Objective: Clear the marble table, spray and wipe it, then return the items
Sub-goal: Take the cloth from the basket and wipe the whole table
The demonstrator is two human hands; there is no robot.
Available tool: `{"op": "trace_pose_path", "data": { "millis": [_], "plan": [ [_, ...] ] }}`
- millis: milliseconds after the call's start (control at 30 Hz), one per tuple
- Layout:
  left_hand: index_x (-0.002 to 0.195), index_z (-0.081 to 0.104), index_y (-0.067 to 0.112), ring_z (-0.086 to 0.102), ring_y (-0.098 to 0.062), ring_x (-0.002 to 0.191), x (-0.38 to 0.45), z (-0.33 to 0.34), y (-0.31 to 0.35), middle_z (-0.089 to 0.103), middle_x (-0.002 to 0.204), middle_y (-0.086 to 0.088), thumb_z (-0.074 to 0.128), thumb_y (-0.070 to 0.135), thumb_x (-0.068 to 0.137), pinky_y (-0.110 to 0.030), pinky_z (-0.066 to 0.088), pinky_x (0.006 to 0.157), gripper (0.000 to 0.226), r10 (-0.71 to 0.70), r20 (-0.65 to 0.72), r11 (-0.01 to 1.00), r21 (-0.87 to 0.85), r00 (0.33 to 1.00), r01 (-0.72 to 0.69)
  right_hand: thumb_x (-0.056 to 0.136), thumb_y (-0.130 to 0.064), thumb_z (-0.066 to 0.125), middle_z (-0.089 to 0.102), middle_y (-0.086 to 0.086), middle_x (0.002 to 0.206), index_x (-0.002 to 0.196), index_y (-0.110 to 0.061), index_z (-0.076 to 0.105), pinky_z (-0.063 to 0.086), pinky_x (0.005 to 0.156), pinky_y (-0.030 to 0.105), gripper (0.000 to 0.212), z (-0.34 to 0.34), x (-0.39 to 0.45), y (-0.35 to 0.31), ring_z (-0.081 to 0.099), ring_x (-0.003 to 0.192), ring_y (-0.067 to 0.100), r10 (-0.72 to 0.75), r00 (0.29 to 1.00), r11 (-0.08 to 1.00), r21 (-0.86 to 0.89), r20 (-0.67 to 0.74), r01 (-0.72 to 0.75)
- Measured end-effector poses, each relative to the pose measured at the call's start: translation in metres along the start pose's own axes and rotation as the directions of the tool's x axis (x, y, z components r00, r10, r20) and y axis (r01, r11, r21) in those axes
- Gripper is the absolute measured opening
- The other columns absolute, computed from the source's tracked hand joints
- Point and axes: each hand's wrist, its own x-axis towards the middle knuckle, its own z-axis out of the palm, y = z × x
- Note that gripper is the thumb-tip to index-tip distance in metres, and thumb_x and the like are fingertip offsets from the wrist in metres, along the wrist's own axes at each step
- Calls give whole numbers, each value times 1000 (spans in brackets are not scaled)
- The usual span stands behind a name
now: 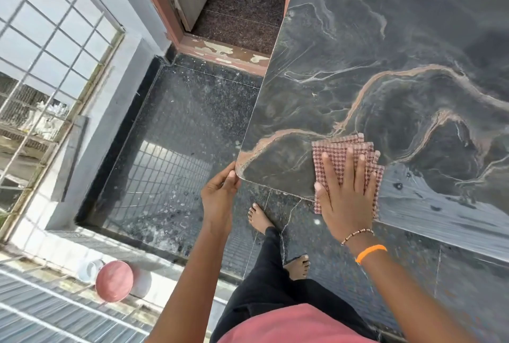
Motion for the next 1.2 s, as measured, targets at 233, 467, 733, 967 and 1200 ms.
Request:
{"op": "trace_pose_path", "data": {
  "millis": [233,467,733,967,1200],
  "plan": [
    [123,55,-1,64,-14,101,-4,-7,0,65,114,-9,48,-8,89,-20,53,88,35,-40,30,998,-47,999,41,81,-56,28,20,24,153,146,-20,21,15,107,66,75,16,-2,-103,19,139,46,-89,996,996,-31,8,89],
    [114,61,8,62,-17,106,-22,-12,2,67,111,-6,39,-17,88,-24,54,88,42,-33,134,997,-70,990,43,90,-44,16,17,6,157,144,-37,18,5,115,54,55,7,23,-111,15,144,32,-574,818,816,-60,38,575],
    [97,63,16,55,-15,86,-56,16,-15,62,94,4,64,14,84,-34,47,78,13,472,105,479,803,876,-354,93,-59,8,21,0,156,145,-42,14,9,112,46,55,4,0,5,12,142,24,-526,851,846,-95,21,525],
    [80,67,18,57,-27,80,-58,73,-31,69,84,2,79,22,68,-36,42,72,17,351,623,-33,754,699,-656,90,-61,1,15,0,157,144,-42,12,12,115,47,58,-2,-29,133,17,144,28,-22,1000,1000,-20,10,23],
    [71,62,15,56,-20,80,-52,98,-29,64,77,3,78,24,68,-32,33,78,19,233,583,-1,801,778,-599,85,-49,15,17,14,156,145,-27,27,12,112,60,65,7,-57,134,15,142,39,527,847,841,189,-71,-507]
  ]
}}
